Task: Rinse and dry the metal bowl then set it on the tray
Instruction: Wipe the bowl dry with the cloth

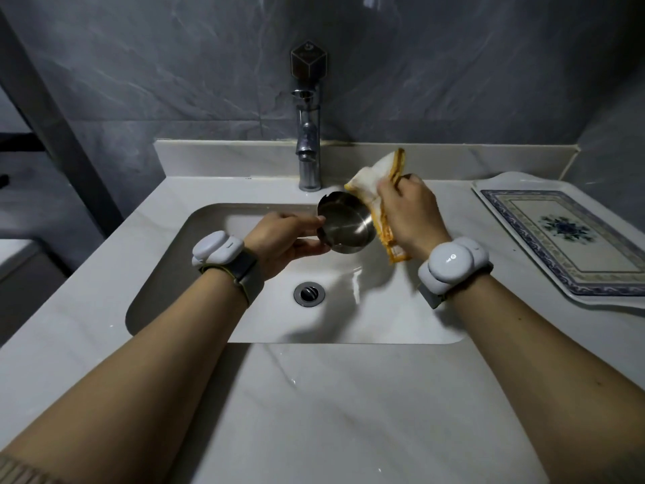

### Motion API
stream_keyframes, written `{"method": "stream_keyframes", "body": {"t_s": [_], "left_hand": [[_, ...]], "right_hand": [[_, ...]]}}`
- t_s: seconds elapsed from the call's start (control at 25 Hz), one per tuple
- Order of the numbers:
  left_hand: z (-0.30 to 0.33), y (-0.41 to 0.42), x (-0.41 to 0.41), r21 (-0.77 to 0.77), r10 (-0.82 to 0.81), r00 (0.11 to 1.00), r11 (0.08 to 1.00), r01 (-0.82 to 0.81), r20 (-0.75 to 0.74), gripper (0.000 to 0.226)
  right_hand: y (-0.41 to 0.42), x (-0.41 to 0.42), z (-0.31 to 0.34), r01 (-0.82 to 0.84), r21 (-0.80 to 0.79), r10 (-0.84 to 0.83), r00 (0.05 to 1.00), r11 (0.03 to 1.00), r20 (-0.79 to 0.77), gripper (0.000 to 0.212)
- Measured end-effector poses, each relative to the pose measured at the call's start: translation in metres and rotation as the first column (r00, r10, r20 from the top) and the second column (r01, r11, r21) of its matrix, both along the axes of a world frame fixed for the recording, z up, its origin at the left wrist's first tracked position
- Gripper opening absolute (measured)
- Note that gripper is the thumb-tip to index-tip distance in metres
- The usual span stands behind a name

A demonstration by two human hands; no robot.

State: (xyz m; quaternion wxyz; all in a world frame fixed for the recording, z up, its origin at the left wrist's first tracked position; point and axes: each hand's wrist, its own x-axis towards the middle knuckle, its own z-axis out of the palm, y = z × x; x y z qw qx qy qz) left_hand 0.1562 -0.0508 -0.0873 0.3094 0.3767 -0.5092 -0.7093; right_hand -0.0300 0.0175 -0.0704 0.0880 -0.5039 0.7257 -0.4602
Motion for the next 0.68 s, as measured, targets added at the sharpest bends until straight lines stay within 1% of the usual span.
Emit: {"method": "stream_keyframes", "body": {"t_s": [0.08, 0.12, 0.2, 0.24, 0.32, 0.44, 0.52, 0.56, 0.64, 0.68], "left_hand": [[0.0, 0.002, -0.001, -0.008, -0.002, 1.0, 1.0, 0.002, -0.027, 0.019], [0.001, 0.003, -0.002, -0.01, -0.009, 0.999, 1.0, 0.009, -0.04, 0.019], [0.002, 0.006, -0.002, -0.022, -0.037, 0.998, 0.999, 0.036, -0.058, 0.024], [0.003, 0.008, -0.002, -0.033, -0.054, 0.997, 0.998, 0.052, -0.057, 0.026], [0.006, 0.009, 0.0, -0.054, -0.085, 0.996, 0.995, 0.083, -0.031, 0.03], [0.01, 0.011, 0.001, -0.029, -0.11, 0.994, 0.994, 0.11, -0.003, 0.04], [0.012, 0.014, 0.002, 0.006, -0.097, 0.995, 0.995, 0.097, -0.004, 0.044], [0.013, 0.017, 0.001, 0.004, -0.103, 0.995, 0.995, 0.103, 0.007, 0.041], [0.013, 0.022, -0.002, -0.01, -0.115, 0.992, 0.993, 0.116, 0.045, 0.036], [0.012, 0.022, -0.004, -0.018, -0.102, 0.993, 0.994, 0.104, 0.062, 0.039]], "right_hand": [[0.002, 0.005, -0.005, -0.132, -0.035, 0.123, 0.974, 0.991, -0.191, 0.025], [0.003, 0.007, -0.008, -0.188, -0.042, 0.172, 0.952, 0.981, -0.252, 0.024], [0.004, 0.008, -0.01, -0.247, -0.036, 0.22, 0.912, 0.968, -0.346, 0.022], [0.003, 0.007, -0.011, -0.27, -0.035, 0.237, 0.893, 0.962, -0.382, 0.021], [0.001, 0.006, -0.012, -0.337, -0.018, 0.302, 0.864, 0.941, -0.403, 0.021], [0.0, 0.008, -0.017, -0.359, 0.09, 0.361, 0.827, 0.929, -0.431, 0.021], [0.0, 0.01, -0.019, -0.305, 0.081, 0.302, 0.801, 0.949, -0.518, 0.018], [0.0, 0.011, -0.018, -0.265, 0.047, 0.246, 0.793, 0.963, -0.557, 0.017], [0.002, 0.012, -0.014, -0.179, -0.008, 0.139, 0.79, 0.984, -0.597, 0.015], [0.002, 0.012, -0.013, -0.134, -0.013, 0.099, 0.785, 0.991, -0.612, 0.015]]}}
